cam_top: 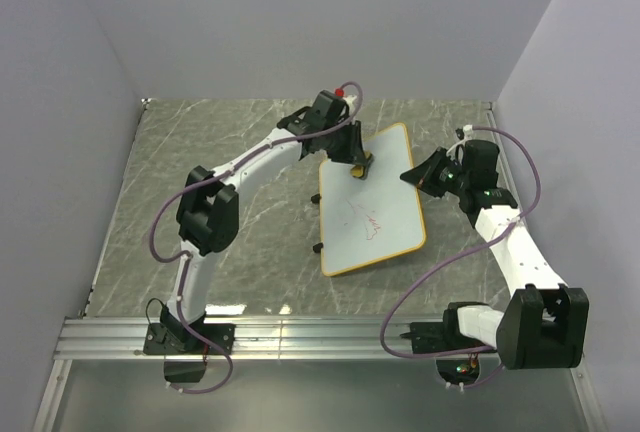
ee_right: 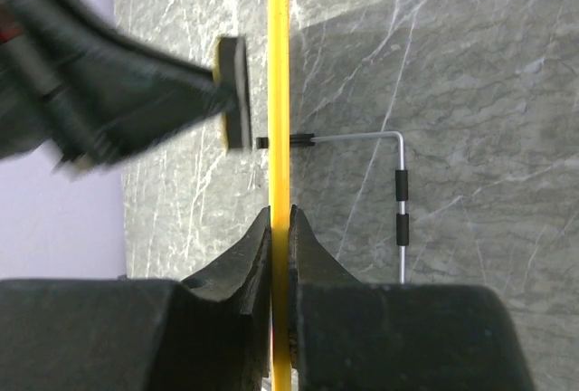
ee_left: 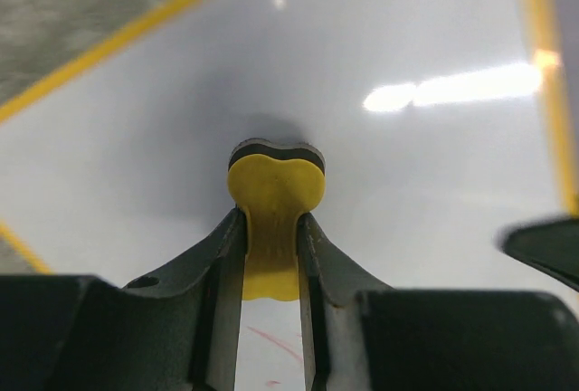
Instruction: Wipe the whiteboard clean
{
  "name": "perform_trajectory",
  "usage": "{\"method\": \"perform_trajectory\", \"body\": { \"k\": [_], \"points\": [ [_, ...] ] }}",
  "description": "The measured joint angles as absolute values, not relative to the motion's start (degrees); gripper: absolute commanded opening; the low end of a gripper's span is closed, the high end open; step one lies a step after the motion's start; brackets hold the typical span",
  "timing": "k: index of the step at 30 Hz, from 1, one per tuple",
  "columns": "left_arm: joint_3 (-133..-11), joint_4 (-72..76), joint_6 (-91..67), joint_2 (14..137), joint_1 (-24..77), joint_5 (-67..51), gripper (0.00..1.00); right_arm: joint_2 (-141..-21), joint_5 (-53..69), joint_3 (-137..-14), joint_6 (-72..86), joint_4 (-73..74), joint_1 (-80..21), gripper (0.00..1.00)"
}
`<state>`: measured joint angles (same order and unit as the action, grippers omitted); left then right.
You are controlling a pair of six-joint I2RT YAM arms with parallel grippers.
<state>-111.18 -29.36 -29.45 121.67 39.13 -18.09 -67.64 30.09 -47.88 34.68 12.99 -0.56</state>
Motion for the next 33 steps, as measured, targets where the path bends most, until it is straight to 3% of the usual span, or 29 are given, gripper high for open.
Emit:
{"method": "perform_trajectory", "body": {
  "k": [7,12,18,27,33],
  "points": [
    [-110.4,-31.2,-29.8,128.3,32.2,-16.0,0.00,-66.7,29.6,-47.1,35.0,12.8,-0.6,0.00],
    [-102.3,-28.0,-30.8,125.6,30.8,-15.0,0.00,-65.8,29.3,-46.3,35.6,12.8,-0.6,0.00],
    [-102.3,-29.2,-30.7,123.7,33.9,-13.4,0.00,-64.9,28.9,-45.3,36.2,12.1,-0.6,0.00],
    [-117.6,-31.2,-30.7,125.1,43.8,-15.9,0.00,-64.4,28.5,-45.3,36.2,12.6,-0.6,0.00],
    [-114.5,-28.9,-30.7,124.1,44.1,-17.1,0.00,-63.7,27.7,-44.6,36.5,12.8,-0.6,0.00]
  ]
}}
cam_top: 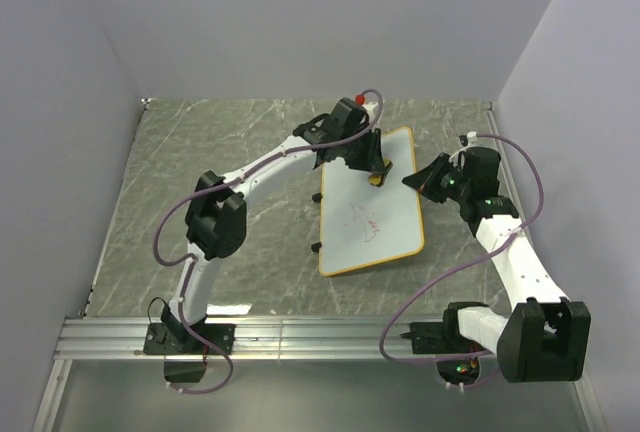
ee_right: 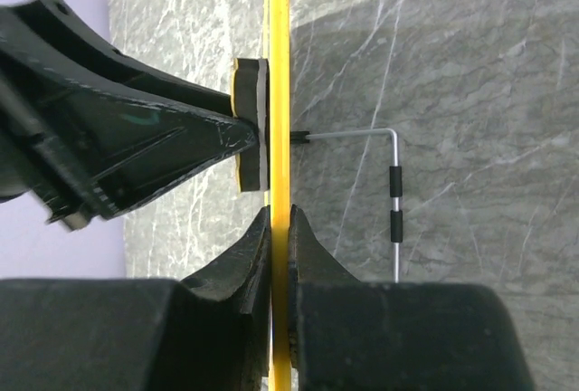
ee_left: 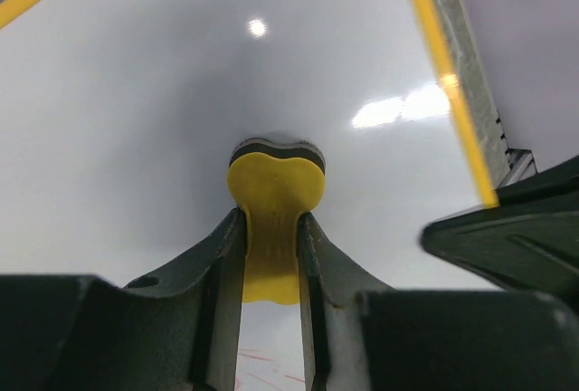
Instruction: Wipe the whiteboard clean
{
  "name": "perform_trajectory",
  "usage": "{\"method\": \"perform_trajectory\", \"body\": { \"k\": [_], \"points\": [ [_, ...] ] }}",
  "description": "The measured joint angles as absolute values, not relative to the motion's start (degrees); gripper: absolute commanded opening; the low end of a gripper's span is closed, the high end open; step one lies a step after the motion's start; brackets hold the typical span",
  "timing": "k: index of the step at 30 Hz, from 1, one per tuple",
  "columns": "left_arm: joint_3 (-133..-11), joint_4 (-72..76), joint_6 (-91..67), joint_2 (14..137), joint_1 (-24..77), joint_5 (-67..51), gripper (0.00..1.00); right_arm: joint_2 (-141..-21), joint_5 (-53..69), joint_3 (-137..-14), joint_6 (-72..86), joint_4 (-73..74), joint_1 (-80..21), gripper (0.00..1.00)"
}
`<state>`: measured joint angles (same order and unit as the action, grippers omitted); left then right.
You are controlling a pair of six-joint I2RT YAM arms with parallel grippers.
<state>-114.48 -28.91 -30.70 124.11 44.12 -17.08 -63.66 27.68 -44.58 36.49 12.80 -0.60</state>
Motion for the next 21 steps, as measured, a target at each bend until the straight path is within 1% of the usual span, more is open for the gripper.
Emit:
{"method": "perform_trajectory", "body": {
  "k": [5,11,14,17,21],
  "points": [
    [-103.2,-26.3,-30.6,119.3,42.5,-16.5,0.00,-63.3,27.7,-44.6,36.6,12.9,-0.6,0.00],
    [-79.2,-20.9,-30.7,107.2,42.0,-15.0,0.00,-63.0,27.7,-44.6,36.3,13.2,-0.7,0.00],
    [-71.9,-20.1,-31.0,103.1,42.7,-14.3,0.00,-63.0,27.9,-44.6,36.4,13.0,-0.8,0.00],
    [-68.8,-20.0,-31.3,100.8,44.5,-13.2,0.00,-63.2,28.1,-44.6,36.6,12.7,-0.8,0.00],
    [-70.0,-21.0,-31.3,100.2,47.0,-11.8,0.00,-63.6,28.2,-44.6,36.6,12.1,-0.8,0.00]
  ]
}}
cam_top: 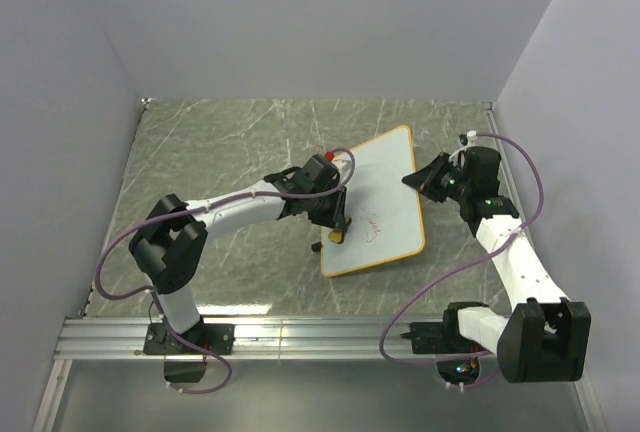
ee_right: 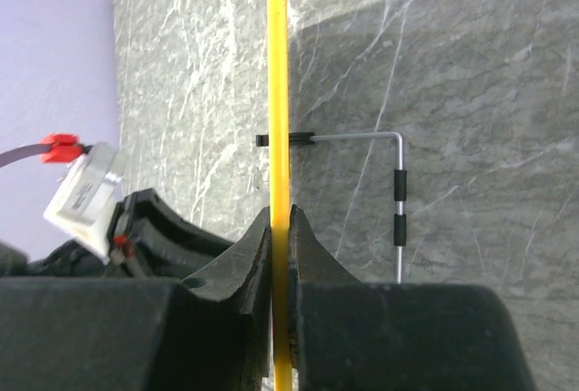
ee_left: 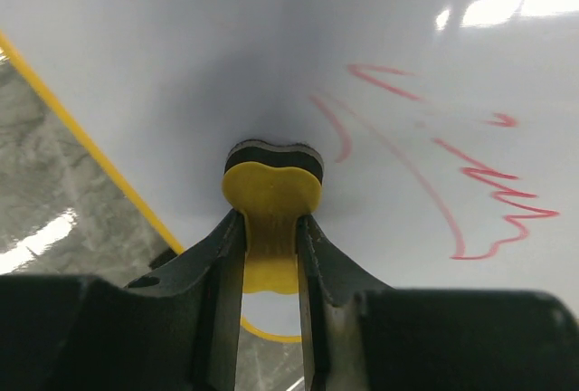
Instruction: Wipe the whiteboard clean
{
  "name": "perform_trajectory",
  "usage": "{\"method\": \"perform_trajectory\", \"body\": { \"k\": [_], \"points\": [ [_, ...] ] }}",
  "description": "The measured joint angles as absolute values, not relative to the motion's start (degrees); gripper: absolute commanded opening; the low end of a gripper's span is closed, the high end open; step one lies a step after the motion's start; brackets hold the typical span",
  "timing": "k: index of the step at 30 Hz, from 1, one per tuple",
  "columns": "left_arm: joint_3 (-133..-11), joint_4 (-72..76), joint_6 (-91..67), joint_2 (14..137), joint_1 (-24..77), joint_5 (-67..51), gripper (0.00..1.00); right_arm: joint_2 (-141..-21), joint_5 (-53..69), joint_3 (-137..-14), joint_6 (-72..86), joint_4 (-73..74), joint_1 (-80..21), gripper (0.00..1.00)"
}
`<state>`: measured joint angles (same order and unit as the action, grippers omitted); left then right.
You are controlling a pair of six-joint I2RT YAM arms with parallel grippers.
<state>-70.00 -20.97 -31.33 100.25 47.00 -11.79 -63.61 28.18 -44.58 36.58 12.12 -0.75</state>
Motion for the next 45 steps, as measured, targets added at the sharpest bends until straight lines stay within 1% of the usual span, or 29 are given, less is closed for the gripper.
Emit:
{"method": "perform_trajectory", "body": {
  "k": [8,14,18,22,26,32,38,45],
  "points": [
    [-81.0,-23.1,-31.4,102.8,52.6,-12.8,0.00,-63.6,28.2,-44.6,36.6,12.1,-0.7,0.00],
    [-82.1,-22.9,-31.4,103.1,53.1,-13.4,0.00,-63.5,28.1,-44.6,36.6,12.3,-0.7,0.00],
    [-79.5,-19.5,-32.2,103.1,51.0,-15.8,0.00,-63.5,27.8,-44.6,36.5,12.6,-0.7,0.00],
    [-75.2,-15.4,-32.6,103.5,46.0,-17.4,0.00,-63.2,27.7,-44.6,36.5,12.9,-0.7,0.00],
    [-74.6,-14.4,-32.7,106.1,41.3,-18.0,0.00,-63.2,27.7,-44.6,36.6,12.9,-0.7,0.00],
    [-75.4,-15.2,-32.6,106.4,41.4,-17.6,0.00,-63.2,27.7,-44.6,36.7,12.9,-0.7,0.00],
    [-75.4,-15.8,-32.3,104.0,45.8,-13.6,0.00,-64.7,28.3,-45.8,36.5,12.9,-0.7,0.00],
    [-76.1,-14.9,-30.9,98.7,58.0,-13.9,0.00,-68.5,29.7,-48.9,35.8,12.9,-0.4,0.00]
  ]
}}
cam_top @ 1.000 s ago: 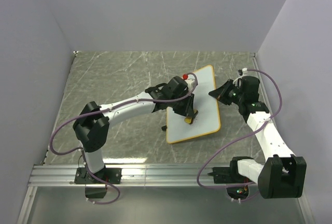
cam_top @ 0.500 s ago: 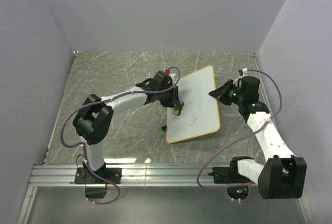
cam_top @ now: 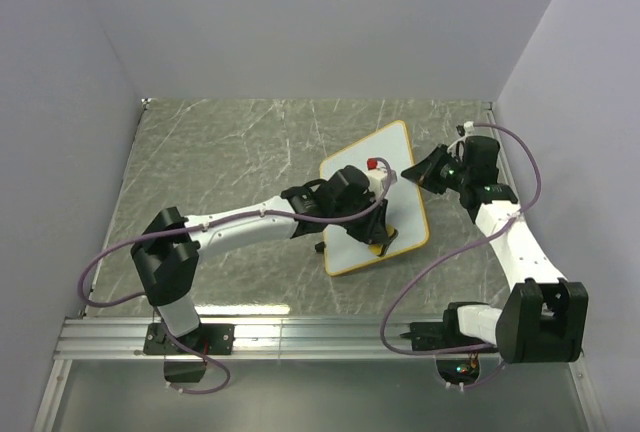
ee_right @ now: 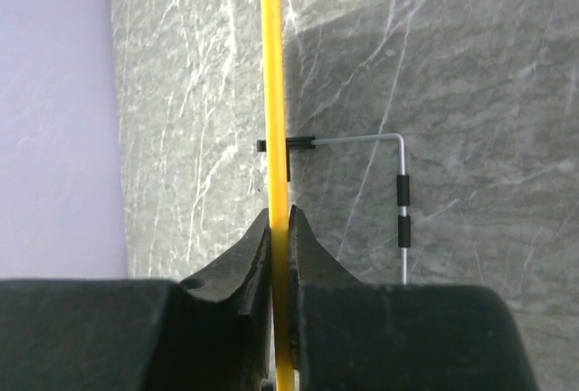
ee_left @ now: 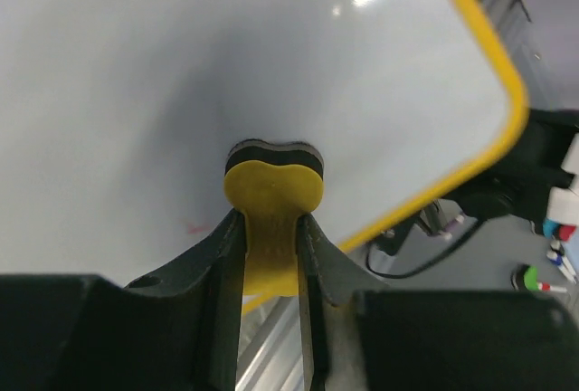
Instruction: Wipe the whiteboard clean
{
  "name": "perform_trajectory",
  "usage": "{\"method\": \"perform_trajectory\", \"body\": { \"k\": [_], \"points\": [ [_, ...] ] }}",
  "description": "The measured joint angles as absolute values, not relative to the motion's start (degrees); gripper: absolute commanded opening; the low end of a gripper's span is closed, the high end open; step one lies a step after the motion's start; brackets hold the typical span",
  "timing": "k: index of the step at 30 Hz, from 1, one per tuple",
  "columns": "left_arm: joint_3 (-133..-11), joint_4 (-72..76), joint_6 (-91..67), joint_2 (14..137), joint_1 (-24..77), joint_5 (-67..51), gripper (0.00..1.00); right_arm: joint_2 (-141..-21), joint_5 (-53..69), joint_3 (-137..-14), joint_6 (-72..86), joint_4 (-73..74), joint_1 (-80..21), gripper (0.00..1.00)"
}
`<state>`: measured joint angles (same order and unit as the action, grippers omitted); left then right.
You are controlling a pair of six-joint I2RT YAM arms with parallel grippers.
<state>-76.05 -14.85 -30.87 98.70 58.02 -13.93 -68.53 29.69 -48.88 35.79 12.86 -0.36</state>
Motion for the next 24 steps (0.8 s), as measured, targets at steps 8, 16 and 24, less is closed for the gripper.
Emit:
{"method": "perform_trajectory", "body": {
  "k": [8,16,24],
  "points": [
    [-75.2,-12.8,-31.4,98.4,59.2,-15.6,0.00,-70.7,30.9,-50.5,34.9,12.8,-0.3,0.00],
    [-71.5,-9.6,-33.3,98.6,53.8,-17.2,0.00,-69.7,30.6,-49.9,34.7,12.8,-0.3,0.00],
    [-64.2,-3.5,-35.4,98.6,47.7,-16.6,0.00,-68.9,29.7,-49.4,34.8,13.0,-0.3,0.00]
  ]
}}
